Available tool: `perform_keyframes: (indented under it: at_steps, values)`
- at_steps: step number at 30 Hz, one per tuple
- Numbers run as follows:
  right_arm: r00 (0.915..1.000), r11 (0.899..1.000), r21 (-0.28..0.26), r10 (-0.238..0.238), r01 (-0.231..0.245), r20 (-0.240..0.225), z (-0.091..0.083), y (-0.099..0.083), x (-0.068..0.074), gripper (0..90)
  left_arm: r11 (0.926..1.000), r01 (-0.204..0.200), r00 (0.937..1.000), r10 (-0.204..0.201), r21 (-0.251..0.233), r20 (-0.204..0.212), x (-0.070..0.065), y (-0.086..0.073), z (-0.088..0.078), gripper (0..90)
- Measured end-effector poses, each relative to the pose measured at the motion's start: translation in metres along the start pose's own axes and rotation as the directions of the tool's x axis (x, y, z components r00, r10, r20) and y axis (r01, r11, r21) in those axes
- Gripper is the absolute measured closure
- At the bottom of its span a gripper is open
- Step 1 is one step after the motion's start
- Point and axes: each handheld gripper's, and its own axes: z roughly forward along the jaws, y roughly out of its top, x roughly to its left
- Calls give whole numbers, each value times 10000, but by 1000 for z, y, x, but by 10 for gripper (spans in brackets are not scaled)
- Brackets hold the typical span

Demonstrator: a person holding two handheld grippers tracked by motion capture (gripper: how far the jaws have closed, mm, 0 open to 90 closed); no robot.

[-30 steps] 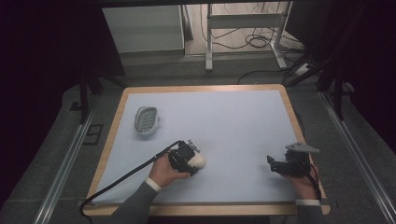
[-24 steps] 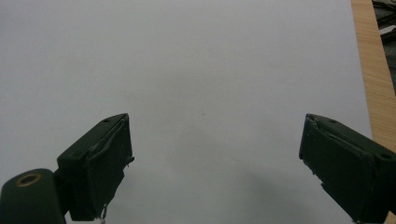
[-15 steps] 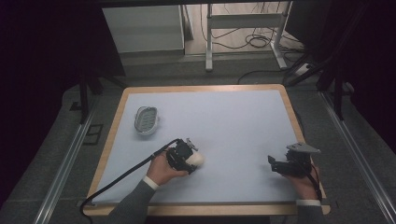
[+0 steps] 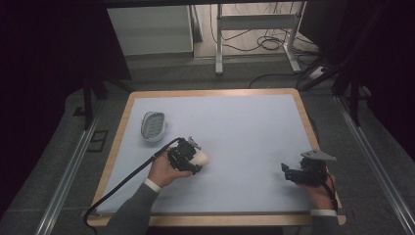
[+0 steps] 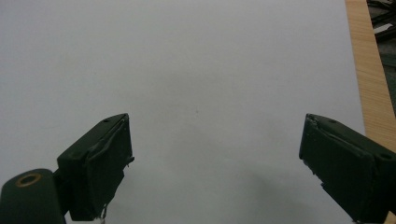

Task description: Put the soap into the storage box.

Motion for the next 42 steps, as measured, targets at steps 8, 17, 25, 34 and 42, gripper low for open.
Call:
perform_keyframes:
  at_steps: [8,17,25,34,42]
  values:
    - [10000,10000,71,-35,35,-8,1,0,1,93,9997,259,9995,-259,-4,-191,16,1,-9,494]
    - [10000,10000,32,-14,14,0,0,0,1,93,9985,535,9974,-540,-107,-482,34,0,-24,495]
    - [10000,10000,74,-24,23,19,2,-1,2,94,9972,725,9956,-734,-171,-590,42,-2,-28,494]
    - [10000,9999,120,-20,20,3,2,-1,1,93,9954,914,9933,-932,-281,-682,50,-2,-32,494]
    - [10000,9999,130,-23,23,0,2,-1,1,93,9936,1079,9906,-1102,-329,-809,58,-2,-36,494]
